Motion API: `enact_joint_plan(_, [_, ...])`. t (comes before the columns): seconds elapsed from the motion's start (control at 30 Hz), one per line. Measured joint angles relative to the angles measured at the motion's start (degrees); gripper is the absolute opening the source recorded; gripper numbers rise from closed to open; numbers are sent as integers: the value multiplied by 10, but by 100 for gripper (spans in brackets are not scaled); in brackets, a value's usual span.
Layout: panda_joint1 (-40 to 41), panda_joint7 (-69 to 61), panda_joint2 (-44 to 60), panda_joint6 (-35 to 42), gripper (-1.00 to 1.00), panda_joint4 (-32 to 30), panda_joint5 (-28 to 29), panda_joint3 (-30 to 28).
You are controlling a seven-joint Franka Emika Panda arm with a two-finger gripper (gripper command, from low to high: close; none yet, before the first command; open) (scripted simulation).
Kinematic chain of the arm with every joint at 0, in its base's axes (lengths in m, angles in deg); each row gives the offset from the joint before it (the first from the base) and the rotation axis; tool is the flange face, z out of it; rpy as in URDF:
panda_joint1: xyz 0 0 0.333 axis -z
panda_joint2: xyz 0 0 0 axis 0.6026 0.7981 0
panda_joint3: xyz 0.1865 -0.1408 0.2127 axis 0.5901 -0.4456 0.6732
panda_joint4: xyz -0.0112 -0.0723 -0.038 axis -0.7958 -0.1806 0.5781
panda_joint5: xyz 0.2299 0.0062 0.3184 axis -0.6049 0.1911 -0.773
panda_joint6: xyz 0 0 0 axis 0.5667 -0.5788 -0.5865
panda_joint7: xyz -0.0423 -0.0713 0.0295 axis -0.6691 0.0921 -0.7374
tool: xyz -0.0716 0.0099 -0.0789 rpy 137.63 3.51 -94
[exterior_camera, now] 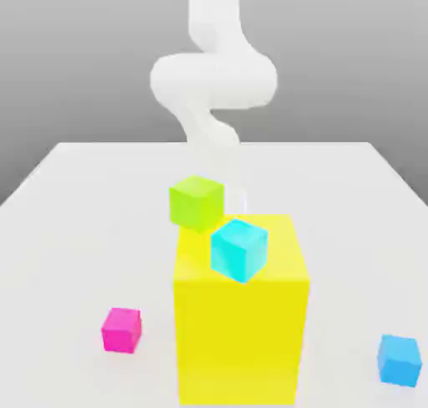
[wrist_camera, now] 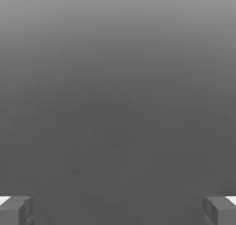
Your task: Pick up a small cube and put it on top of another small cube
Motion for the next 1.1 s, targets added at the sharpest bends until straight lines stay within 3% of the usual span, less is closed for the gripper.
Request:
enact_joint_plan(0.6, [-152,-278,377,-128,0,-20,-14,46])
enact_joint_plan(0.9, [-205,-369,566,-190,0,-29,45,77])
enact_joint_plan(1.07, [-228,-363,670,-260,0,-14,76,60])
enact_joint_plan(1.1, [-231,-361,683,-271,-100,-11,79,56])
